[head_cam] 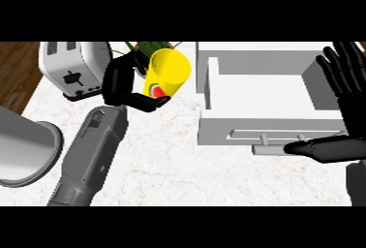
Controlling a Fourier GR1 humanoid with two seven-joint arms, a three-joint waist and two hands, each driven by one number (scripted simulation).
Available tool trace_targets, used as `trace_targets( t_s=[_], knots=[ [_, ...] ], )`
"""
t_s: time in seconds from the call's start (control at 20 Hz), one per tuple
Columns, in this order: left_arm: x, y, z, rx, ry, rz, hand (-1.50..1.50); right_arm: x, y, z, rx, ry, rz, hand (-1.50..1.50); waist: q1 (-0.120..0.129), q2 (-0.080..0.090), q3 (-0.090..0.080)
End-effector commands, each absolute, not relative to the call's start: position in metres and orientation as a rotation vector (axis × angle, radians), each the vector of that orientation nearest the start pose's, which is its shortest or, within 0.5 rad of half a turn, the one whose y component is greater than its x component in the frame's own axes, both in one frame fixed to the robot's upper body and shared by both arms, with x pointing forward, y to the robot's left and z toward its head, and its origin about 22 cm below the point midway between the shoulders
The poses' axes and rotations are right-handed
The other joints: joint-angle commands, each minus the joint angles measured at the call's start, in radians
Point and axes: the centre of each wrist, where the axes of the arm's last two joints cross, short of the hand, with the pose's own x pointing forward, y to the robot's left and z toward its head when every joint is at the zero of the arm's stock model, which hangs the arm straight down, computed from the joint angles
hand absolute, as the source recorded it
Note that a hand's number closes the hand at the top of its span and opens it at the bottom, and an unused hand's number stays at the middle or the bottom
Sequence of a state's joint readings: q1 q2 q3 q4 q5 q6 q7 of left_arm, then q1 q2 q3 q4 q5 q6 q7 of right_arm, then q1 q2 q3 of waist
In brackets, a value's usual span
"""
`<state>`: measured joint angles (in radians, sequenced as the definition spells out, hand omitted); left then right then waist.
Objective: Pick up the cup, place it into the drawer and close the drawer
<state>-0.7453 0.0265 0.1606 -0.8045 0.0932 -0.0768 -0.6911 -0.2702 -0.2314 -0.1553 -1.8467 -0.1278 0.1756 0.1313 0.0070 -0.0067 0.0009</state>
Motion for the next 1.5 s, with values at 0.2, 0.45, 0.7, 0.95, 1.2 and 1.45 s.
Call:
trace_targets(
  t_s=[0.2,0.45,0.7,0.95,1.2,1.45],
  knots=[
    [0.424,0.104,0.129,-0.263,-2.161,-0.147,1.50,0.263,-0.277,0.141,0.005,-1.986,0.251,-1.50,-0.023,0.008,-0.001],
    [0.428,0.054,0.174,-0.169,-2.111,-0.165,1.50,0.282,-0.267,0.145,0.002,-1.993,0.258,-1.50,-0.039,0.011,0.000],
    [0.438,0.033,0.194,-0.105,-1.983,-0.202,1.50,0.275,-0.278,0.145,0.032,-2.012,0.261,-1.50,-0.063,0.015,0.001],
    [0.444,0.029,0.171,0.022,-1.885,-0.254,1.50,0.277,-0.270,0.151,0.070,-2.016,0.298,-1.50,-0.095,0.021,0.001],
    [0.446,0.035,0.146,0.005,-1.779,-0.389,1.50,0.287,-0.261,0.154,0.086,-2.032,0.309,-1.50,-0.129,0.036,0.001],
    [0.444,0.038,0.129,0.041,-1.716,-0.478,1.50,0.292,-0.256,0.163,0.131,-2.046,0.356,-1.50,-0.188,0.052,0.002]
  ],
)
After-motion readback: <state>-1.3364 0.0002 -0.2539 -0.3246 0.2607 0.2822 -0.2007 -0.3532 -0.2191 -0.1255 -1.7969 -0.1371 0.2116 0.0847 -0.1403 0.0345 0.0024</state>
